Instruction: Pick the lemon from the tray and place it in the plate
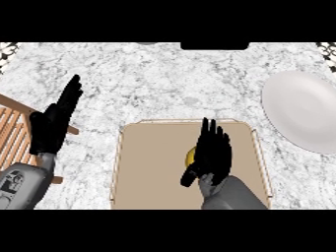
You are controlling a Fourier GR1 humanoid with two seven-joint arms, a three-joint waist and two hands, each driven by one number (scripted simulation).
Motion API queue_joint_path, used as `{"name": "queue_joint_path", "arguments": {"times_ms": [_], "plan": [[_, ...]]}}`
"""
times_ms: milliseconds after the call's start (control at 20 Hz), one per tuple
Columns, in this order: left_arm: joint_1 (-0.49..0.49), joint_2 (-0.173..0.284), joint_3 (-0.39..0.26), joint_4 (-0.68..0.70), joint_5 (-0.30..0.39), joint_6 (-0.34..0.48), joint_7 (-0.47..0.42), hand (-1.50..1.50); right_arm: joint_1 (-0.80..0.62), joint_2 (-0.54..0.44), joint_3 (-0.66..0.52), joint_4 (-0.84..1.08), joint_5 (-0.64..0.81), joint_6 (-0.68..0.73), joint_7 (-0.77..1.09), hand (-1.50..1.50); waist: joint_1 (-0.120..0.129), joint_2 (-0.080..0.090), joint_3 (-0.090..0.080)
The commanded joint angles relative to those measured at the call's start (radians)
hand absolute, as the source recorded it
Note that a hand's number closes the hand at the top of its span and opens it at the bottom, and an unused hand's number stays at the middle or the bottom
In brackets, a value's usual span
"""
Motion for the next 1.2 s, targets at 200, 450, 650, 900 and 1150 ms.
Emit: {"name": "queue_joint_path", "arguments": {"times_ms": [200,450,650,900,1150], "plan": [[0.036,-0.029,0.015,-0.005,-0.027,-0.001,-0.026,0.0,0.014,0.016,-0.002,0.057,-0.019,-0.019,0.175,-1.5,0.003,0.0,0.0],[-0.03,-0.003,0.062,-0.013,-0.023,-0.045,0.03,0.0,-0.004,0.016,-0.043,0.057,0.083,-0.019,0.109,1.5,-0.002,0.0,0.0],[0.024,-0.055,0.038,-0.014,-0.052,-0.038,0.004,0.0,0.063,0.016,-0.012,0.089,0.139,-0.068,0.074,1.5,-0.002,0.001,0.0],[0.028,-0.076,0.052,-0.007,-0.064,-0.049,0.022,0.0,0.017,0.016,0.011,0.047,0.172,-0.056,0.117,1.5,0.001,0.0,0.0],[0.016,-0.033,0.088,-0.016,-0.052,-0.03,0.023,0.0,0.137,-0.477,-0.214,0.016,-0.07,0.05,-0.562,1.5,-0.054,0.008,0.01]]}}
